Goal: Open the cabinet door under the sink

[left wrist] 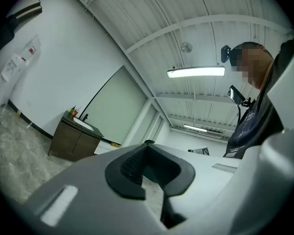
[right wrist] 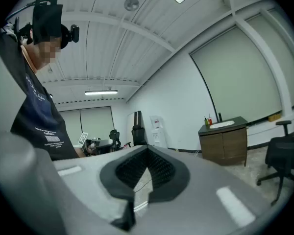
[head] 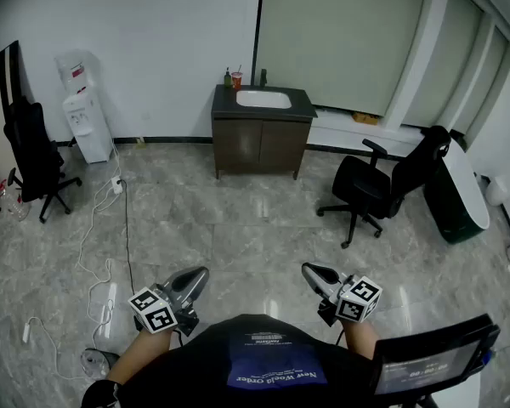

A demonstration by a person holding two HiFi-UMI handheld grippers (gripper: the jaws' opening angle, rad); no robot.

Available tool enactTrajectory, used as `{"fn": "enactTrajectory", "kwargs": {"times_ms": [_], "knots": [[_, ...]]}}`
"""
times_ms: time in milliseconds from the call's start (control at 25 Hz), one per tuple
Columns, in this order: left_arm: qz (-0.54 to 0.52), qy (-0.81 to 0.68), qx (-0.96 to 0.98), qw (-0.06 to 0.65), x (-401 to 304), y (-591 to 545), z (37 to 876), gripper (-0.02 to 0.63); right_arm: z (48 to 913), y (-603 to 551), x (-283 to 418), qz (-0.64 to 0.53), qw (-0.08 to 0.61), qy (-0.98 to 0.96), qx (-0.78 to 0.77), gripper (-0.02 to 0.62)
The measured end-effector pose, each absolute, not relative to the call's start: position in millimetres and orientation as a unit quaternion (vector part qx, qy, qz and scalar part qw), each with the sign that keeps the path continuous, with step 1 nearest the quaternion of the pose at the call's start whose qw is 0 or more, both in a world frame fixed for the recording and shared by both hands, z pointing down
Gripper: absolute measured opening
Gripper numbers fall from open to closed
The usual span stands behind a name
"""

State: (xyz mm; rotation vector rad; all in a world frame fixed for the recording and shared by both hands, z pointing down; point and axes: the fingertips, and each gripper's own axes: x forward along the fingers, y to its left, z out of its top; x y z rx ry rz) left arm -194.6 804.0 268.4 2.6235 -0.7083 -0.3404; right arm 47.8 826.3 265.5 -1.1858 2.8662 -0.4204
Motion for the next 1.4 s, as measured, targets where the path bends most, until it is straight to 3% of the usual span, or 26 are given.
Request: {"fn": "enactTrajectory", "kwargs": {"times_ms": [800, 1400], "knots": [[-0.128, -0.253, 0.935, 0.212, -210, 801, 273, 0.0, 266, 820, 26, -0.139, -0.002, 0.918, -0.371, 0.0], [-0.129, -0.259, 0.932, 0.217, -279, 779, 277, 0.0, 269, 786, -26, -0.141, -0.007, 0.914, -0.382, 0.0]]}}
